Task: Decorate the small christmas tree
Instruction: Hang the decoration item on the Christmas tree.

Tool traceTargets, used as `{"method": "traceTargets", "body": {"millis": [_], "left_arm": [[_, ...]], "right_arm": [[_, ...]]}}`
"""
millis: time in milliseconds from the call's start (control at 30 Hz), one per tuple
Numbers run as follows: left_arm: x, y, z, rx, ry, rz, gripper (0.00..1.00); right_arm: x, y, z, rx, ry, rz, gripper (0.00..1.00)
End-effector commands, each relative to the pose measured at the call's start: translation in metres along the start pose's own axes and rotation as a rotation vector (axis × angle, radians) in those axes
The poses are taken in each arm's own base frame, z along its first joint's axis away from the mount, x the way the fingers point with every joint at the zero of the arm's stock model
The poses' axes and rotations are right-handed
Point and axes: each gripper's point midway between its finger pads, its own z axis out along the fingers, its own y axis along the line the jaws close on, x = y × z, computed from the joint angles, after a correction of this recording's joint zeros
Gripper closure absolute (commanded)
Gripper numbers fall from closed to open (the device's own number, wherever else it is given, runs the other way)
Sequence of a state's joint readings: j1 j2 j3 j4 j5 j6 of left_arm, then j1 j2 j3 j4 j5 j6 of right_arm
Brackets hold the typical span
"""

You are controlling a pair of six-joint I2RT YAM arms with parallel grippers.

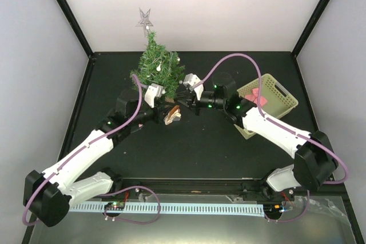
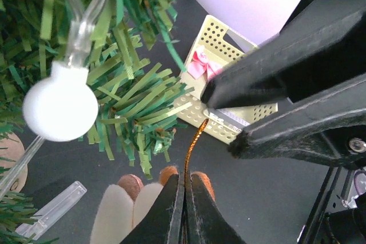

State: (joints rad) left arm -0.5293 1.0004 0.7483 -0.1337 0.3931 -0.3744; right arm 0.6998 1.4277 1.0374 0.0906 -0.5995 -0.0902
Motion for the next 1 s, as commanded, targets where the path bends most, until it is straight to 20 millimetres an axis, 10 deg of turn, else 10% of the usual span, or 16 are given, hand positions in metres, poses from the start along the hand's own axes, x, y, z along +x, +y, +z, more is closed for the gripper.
{"method": "traceTargets", "body": {"millis": [0,967], "left_arm": [[-0.006,0.005,0.002,-0.02,-0.01,0.019,0.98],[-0.02,0.02,0.013,-0.051,-0.037,0.07,0.98]], "right_arm": [[-0.022,-0.012,-0.014,0.105,-0.068,-0.039,0.73],[-0.016,-0.019,-0.036,0.224,-0.104,-0.012,0.62]]}}
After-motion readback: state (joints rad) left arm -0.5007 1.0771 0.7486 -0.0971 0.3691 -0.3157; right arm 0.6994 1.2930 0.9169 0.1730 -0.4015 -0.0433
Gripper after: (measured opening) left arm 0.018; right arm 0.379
